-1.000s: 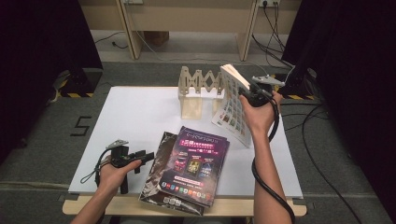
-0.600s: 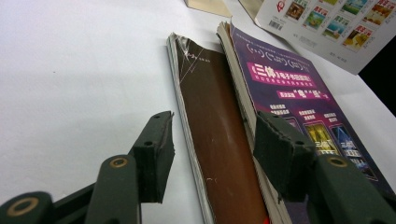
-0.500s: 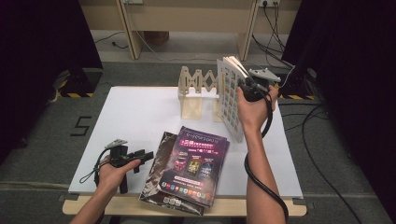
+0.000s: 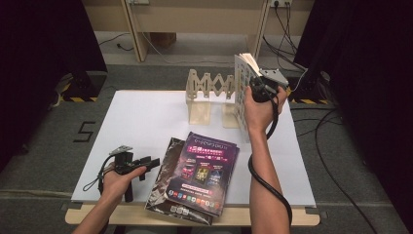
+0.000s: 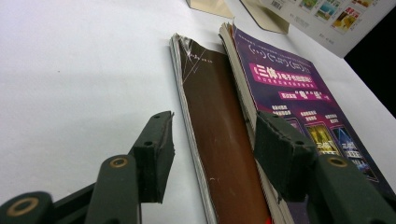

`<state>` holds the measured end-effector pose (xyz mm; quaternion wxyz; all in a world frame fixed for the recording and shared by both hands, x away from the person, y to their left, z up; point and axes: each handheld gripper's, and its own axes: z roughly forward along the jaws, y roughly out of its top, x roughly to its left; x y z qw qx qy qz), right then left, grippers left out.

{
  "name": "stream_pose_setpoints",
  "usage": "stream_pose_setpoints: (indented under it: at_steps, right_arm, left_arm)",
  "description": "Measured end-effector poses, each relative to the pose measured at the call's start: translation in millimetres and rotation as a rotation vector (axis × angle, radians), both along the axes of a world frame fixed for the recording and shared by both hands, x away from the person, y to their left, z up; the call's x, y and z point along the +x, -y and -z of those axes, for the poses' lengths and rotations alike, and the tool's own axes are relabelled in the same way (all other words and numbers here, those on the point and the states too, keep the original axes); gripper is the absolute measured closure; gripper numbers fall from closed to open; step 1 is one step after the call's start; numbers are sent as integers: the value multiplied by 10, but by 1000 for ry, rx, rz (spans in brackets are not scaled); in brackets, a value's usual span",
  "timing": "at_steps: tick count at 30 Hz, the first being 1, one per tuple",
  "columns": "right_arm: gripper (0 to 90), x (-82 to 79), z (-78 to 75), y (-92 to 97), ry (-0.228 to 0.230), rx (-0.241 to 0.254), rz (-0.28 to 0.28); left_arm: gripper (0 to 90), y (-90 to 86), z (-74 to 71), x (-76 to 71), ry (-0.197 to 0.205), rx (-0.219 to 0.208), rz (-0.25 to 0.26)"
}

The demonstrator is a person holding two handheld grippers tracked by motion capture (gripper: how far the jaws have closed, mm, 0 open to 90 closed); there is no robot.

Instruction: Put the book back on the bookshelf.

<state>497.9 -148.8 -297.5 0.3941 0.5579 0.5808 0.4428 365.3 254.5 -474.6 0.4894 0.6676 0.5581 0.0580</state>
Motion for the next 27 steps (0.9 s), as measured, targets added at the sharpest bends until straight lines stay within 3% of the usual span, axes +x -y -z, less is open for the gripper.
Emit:
stream_pose_setpoints:
  at_steps: [10,18,27]
  right_arm:
    - [740,19,169,-44,33,-25,9]
    - [728,-99,243,16,-29,-38,-16]
    - [689,-173,184,64,-30,-38,-39]
  left_arm:
    - [465,-10,5,-1,-2,-4,1]
    - [465,12,2,-11,-1,-2,6]
    - [463,8,-4,-9,2,-1,4]
